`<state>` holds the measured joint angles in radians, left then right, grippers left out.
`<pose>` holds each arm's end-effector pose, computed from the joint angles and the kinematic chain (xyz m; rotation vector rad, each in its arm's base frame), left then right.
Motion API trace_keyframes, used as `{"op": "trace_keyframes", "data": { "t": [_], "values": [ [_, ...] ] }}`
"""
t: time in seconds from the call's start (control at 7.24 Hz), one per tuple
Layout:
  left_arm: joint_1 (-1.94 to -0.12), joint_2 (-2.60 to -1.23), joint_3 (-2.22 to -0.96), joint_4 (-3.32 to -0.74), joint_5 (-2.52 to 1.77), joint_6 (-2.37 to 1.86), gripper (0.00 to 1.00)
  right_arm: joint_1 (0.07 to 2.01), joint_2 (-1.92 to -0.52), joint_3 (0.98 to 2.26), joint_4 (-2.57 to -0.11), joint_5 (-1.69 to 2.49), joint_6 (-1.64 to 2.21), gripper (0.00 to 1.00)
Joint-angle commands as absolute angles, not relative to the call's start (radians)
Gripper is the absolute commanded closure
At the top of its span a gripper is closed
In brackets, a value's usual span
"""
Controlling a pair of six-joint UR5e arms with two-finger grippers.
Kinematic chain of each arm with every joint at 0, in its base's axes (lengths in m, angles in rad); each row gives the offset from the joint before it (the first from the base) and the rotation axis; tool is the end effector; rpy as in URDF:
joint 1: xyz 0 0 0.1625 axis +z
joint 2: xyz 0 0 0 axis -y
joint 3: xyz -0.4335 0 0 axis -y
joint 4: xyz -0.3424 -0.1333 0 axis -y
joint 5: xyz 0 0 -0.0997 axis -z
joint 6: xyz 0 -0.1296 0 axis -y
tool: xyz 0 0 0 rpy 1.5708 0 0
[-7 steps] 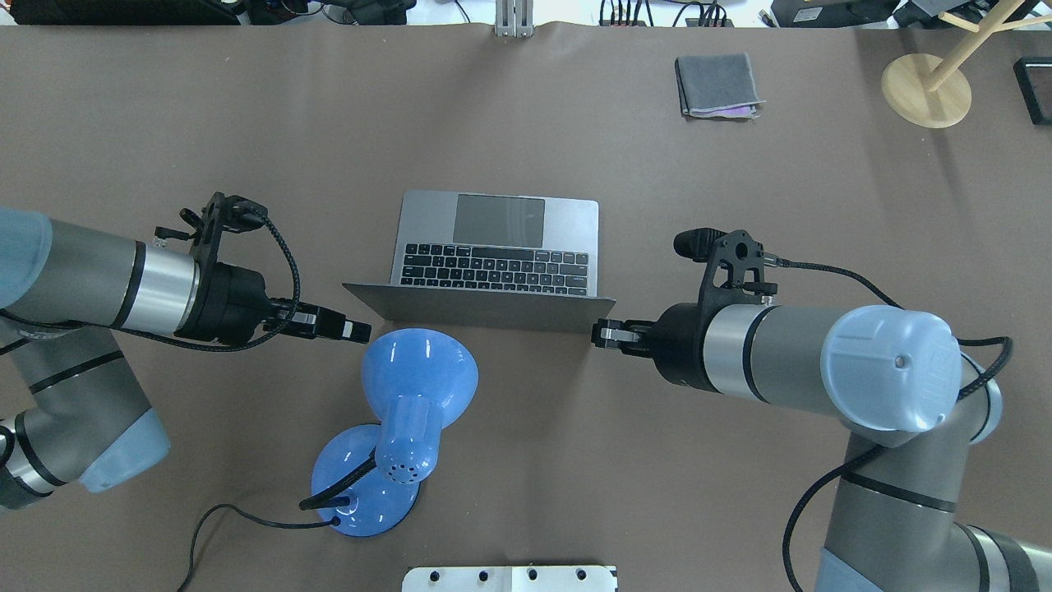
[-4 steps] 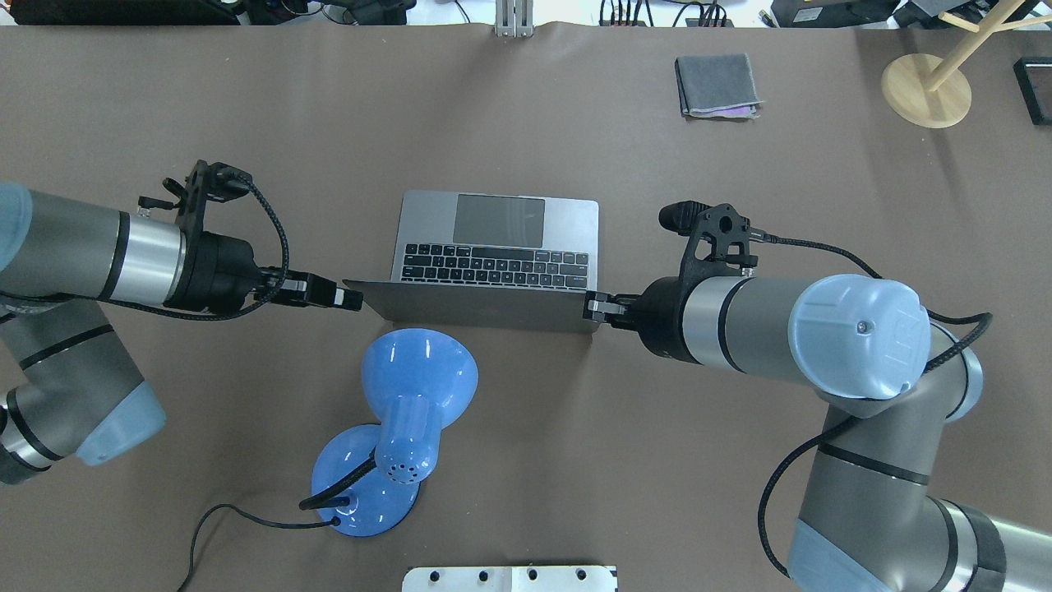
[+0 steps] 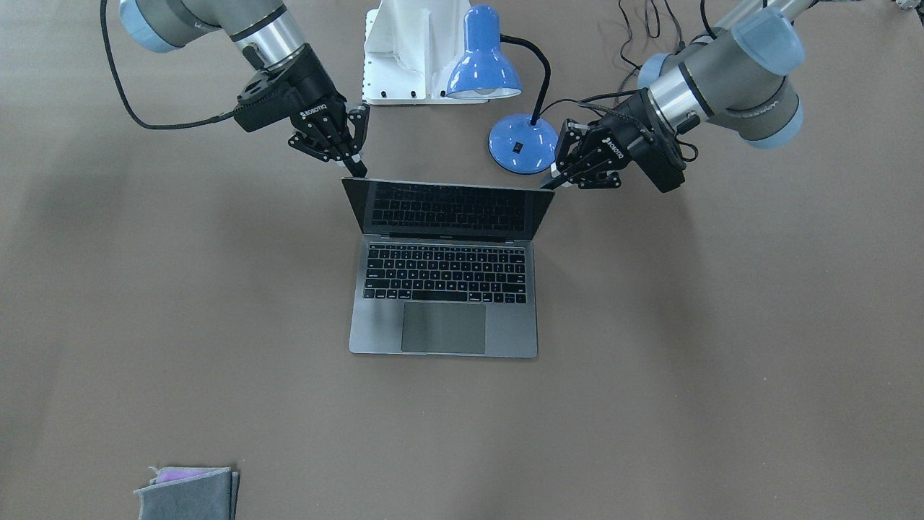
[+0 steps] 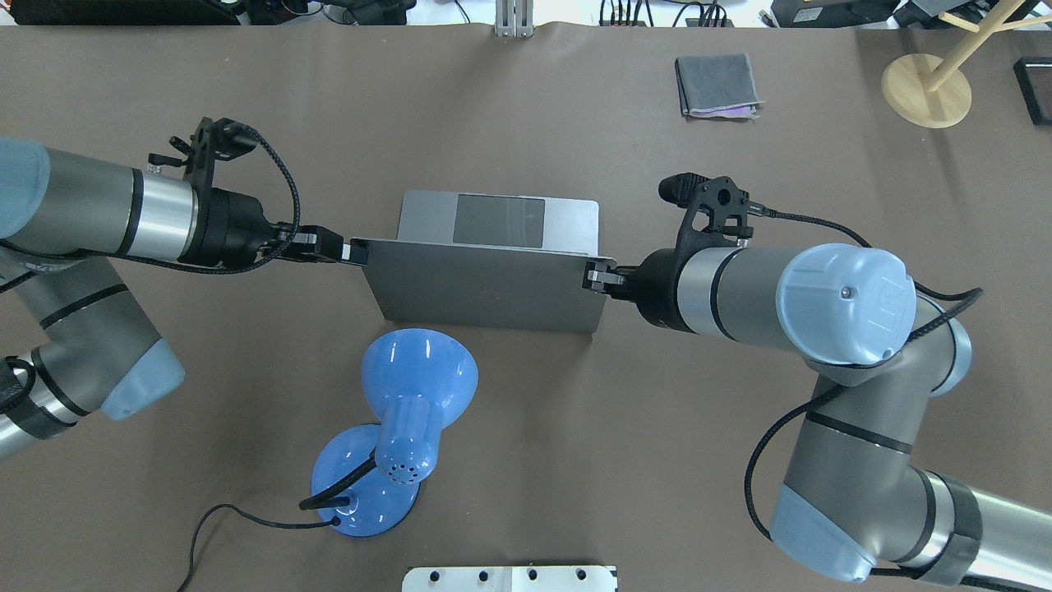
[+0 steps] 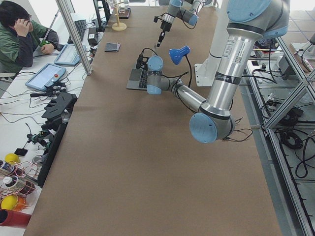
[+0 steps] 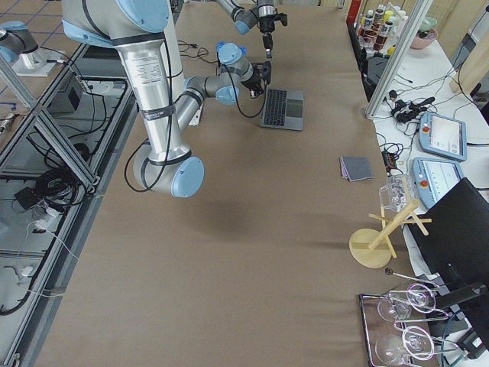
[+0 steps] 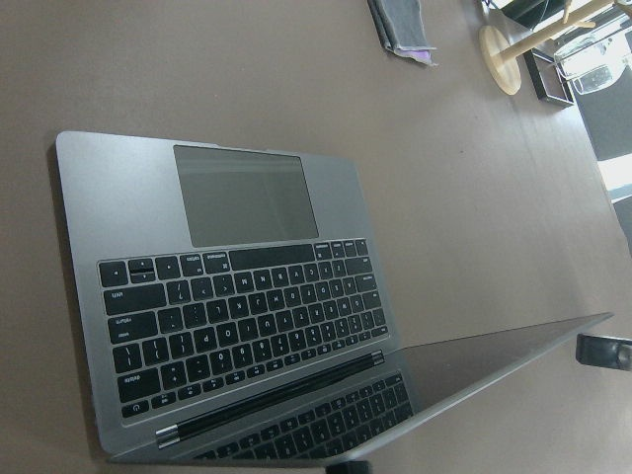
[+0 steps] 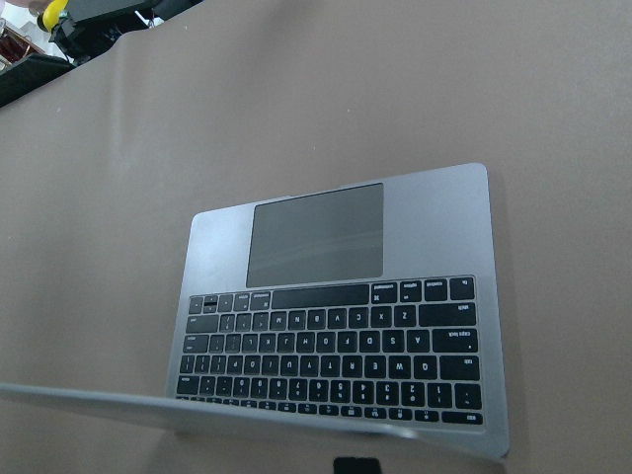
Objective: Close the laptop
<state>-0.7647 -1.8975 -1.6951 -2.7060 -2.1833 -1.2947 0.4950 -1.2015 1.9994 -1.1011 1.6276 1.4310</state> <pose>0.3575 -0.4244 0.3225 0.3435 1.5467 0.1038 -0.4231 -0.3715 0.2651 0.3502 -1.2236 0.2702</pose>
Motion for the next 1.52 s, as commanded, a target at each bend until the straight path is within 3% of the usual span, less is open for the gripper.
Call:
{"op": "trace_keyframes", "data": {
  "t": [0.0, 0.55, 0.97, 1.38],
  "values": [
    [-0.765, -1.922, -1.66, -2.704, -2.152, -1.293, 1.0, 0.543, -1.167, 1.928, -1.098, 1.631, 1.428, 1.0],
    [-0.765, -2.006, -1.542, -2.703, -2.074, -1.292, 1.0, 0.615, -1.077, 1.755, -1.095, 1.632, 1.425, 1.0],
    [-0.767, -2.1, -1.378, -2.68, -1.976, -1.182, 1.0, 0.632, -1.006, 1.634, -1.092, 1.631, 1.417, 1.0],
    [-0.764, -2.134, -1.326, -2.597, -1.91, -1.161, 1.0, 0.63, -0.953, 1.525, -1.086, 1.631, 1.417, 1.0]
  ]
}}
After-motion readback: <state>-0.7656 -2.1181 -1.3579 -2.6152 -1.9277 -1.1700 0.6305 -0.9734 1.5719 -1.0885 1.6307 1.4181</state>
